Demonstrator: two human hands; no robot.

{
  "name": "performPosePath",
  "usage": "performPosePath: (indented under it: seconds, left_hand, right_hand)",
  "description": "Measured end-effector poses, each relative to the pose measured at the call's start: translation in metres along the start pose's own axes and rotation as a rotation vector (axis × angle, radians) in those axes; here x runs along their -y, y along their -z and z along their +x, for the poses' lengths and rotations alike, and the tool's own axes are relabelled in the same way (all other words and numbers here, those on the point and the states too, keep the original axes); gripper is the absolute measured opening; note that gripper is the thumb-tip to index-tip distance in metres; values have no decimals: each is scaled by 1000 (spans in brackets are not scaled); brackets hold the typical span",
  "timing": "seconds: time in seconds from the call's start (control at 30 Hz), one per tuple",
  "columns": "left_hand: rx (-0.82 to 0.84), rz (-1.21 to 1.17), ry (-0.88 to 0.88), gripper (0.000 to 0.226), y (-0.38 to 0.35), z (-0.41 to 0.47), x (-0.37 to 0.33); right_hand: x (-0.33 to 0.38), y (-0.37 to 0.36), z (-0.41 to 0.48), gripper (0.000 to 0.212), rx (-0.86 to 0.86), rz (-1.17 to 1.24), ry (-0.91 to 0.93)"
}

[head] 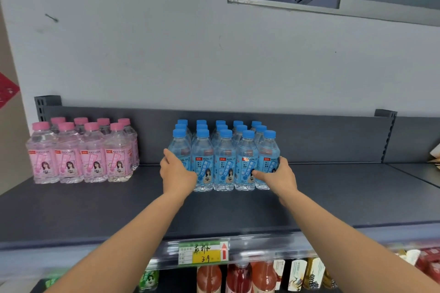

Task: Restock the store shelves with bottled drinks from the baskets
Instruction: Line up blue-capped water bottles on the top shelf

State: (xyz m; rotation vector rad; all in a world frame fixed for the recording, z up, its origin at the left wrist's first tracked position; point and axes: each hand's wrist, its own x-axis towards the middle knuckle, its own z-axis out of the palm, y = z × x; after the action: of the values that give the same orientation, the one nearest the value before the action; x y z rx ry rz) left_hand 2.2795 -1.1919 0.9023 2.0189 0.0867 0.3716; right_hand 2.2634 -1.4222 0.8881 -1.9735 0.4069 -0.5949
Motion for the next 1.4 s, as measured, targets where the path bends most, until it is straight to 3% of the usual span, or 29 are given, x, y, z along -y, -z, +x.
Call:
performPosePath:
  seconds: [0.27,0.43,0.57,0.7,0.87,1.13,1.4]
  left_hand:
    - [90,-16,-14,93,7,4,5]
    - [34,-13,2,89,14,-14,-1]
    - [9,36,-102,75,11,-52,-16]
    - [43,118,-230,65,2,-109,-29]
    - [149,209,-371,54,-9,-183,-17]
    - [351,434,-437,34,-26,-291,33]
    - [558,501,-477,36,-40,-374,80]
  right_hand:
    - [3,3,-6,66,71,62,-19]
    - [7,21,-31,62,119,-13,-29]
    - [1,53,-64,65,111,-154,37]
    - [-17,95,-101,46,68,-222,97]
    - [-49,142,-154,37,115,-297,119]
    - [-127,201,-241,35,254,-503,-32]
    - [-195,244,-321,23,256,-620,-228]
